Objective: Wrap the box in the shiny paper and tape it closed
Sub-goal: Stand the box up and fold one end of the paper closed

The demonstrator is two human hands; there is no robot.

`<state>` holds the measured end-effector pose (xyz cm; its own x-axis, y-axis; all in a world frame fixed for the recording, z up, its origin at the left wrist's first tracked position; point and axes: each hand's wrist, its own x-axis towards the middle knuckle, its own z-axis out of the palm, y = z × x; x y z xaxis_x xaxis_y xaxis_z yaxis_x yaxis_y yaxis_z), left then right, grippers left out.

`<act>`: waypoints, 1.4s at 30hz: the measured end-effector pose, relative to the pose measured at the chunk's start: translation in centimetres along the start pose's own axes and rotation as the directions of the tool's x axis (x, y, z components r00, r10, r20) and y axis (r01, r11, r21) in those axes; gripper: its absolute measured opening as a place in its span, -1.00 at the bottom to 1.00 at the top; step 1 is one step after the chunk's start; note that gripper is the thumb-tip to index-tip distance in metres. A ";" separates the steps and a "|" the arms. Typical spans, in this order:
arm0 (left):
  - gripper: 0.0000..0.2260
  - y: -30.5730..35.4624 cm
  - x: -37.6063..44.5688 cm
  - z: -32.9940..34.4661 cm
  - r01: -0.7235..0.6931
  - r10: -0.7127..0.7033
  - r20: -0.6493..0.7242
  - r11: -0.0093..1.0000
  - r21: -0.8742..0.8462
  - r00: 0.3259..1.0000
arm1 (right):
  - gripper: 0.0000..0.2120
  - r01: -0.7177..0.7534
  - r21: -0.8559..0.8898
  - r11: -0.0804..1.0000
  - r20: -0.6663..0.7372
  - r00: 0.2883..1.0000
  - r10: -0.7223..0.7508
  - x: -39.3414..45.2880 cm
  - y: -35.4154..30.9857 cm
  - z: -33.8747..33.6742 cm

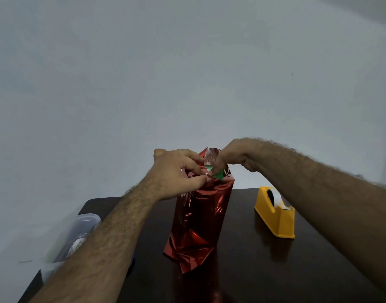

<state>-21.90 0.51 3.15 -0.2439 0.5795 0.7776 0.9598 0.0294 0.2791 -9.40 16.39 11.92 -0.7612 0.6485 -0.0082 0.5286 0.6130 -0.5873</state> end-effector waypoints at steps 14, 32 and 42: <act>-0.90 -0.8 0.1 0.2 0.122 -0.122 0.005 0.984 -0.129 0.992 | -0.54 0.288 0.467 0.836 -0.212 0.955 -0.210 1.5 1.0 0.5; -0.87 -0.3 -0.1 -0.6 0.110 -0.135 -0.048 0.931 -0.347 0.990 | -0.17 0.582 0.663 0.471 -0.402 0.808 -0.431 1.8 7.3 8.3; -0.69 -1.5 -0.4 -1.9 0.114 -0.280 -0.225 0.824 -0.554 0.933 | -0.22 0.659 0.648 0.381 -0.416 0.726 -0.549 1.7 7.3 8.4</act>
<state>-23.51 -1.29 3.50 -0.5275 0.3496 0.7743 0.6865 -0.3614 0.6309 -10.00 18.24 0.81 -0.6860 0.3218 0.6525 -0.5439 0.3689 -0.7537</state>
